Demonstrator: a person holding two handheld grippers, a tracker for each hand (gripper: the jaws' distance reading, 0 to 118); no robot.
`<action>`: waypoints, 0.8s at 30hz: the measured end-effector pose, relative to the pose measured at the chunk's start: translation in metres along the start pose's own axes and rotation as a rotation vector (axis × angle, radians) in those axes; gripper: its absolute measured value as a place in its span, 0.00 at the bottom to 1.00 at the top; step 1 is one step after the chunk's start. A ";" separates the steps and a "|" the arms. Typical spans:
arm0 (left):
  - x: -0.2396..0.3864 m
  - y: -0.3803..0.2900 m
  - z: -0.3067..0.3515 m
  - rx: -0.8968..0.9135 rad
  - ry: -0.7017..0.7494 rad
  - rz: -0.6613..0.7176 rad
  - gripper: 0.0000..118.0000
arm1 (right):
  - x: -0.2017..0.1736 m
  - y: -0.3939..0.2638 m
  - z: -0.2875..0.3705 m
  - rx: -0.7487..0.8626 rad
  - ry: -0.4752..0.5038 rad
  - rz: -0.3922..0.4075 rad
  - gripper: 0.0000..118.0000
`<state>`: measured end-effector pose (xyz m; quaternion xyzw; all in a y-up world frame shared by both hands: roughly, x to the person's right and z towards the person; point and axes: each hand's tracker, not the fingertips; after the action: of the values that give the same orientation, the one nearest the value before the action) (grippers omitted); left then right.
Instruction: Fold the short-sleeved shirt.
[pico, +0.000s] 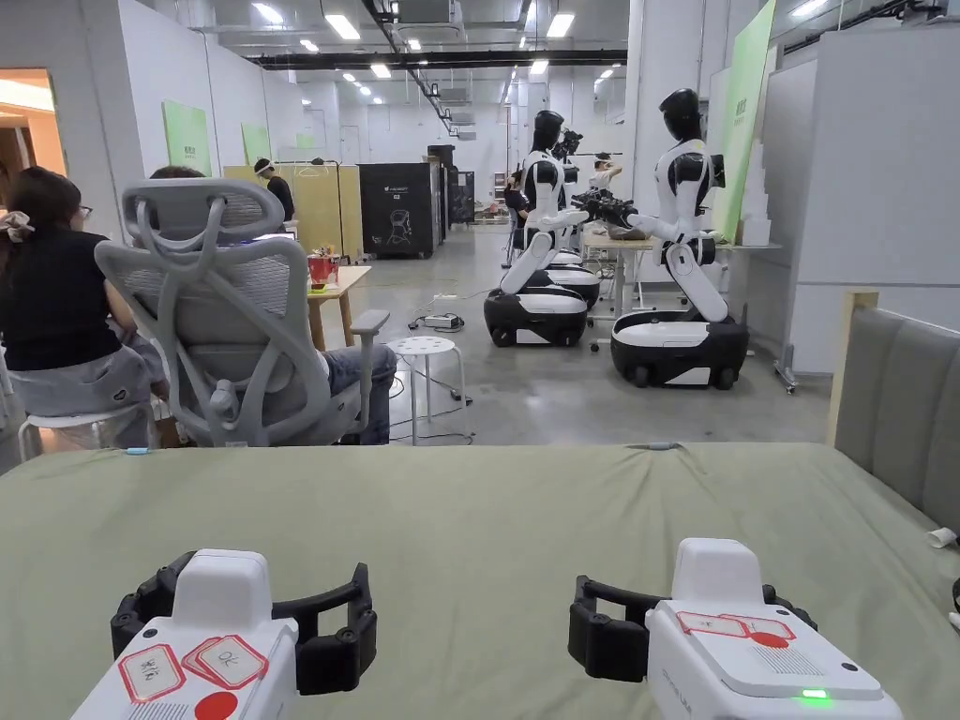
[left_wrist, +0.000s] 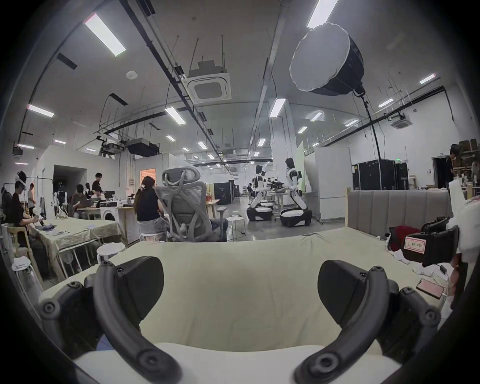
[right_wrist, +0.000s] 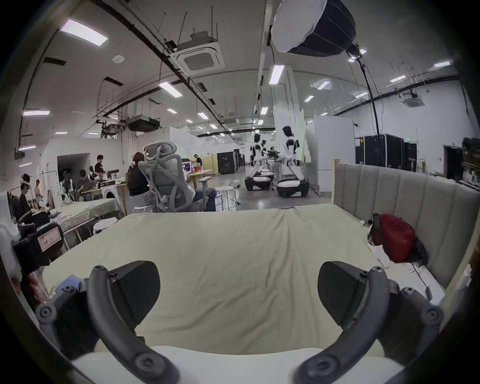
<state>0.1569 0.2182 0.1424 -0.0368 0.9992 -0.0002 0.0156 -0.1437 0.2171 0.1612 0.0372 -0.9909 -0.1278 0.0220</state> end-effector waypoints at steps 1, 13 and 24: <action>0.000 0.000 0.000 -0.001 0.000 0.000 1.00 | -0.001 -0.001 0.001 -0.003 -0.006 0.003 1.00; 0.002 0.000 -0.001 0.005 0.002 -0.005 1.00 | -0.011 -0.004 0.009 0.061 -0.055 0.118 1.00; 0.003 0.001 0.001 0.011 0.000 -0.006 1.00 | -0.011 -0.001 0.014 0.100 -0.041 0.111 1.00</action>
<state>0.1543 0.2194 0.1417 -0.0398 0.9991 -0.0055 0.0159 -0.1335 0.2204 0.1468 -0.0195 -0.9968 -0.0776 0.0069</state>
